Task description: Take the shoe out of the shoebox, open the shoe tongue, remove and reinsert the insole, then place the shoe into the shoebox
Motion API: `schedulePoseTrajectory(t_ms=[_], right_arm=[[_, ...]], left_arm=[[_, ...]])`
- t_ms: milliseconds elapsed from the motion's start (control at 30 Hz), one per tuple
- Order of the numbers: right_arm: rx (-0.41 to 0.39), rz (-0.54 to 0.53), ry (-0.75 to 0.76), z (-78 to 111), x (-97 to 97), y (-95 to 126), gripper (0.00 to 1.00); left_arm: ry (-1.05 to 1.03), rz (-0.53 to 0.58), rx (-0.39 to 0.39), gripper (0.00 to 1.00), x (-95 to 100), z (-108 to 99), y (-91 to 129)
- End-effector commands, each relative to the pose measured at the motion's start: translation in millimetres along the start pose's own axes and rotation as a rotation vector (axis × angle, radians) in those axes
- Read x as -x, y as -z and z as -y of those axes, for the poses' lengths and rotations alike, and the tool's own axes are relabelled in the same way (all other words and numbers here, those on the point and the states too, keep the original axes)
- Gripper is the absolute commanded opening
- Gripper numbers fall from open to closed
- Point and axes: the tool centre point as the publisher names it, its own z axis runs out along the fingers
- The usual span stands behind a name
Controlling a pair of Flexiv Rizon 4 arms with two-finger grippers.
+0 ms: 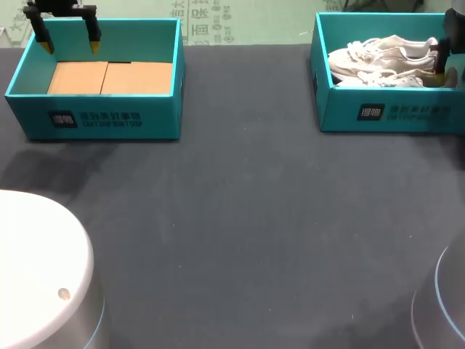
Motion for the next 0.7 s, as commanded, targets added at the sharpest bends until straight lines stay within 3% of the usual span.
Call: schedulePoseTrajectory(t_ms=[33,700], right_arm=[[-0.004,0.001,-0.003,-1.4,-1.1,-6.3,0.59],[-0.019,-0.014,-0.019,6.5,1.2,-30.1,0.54]], left_arm=[[0.000,0.000,0.000,1.00,0.0,0.0,0.2],[0.000,0.000,0.000,1.00,0.0,0.0,0.2]])
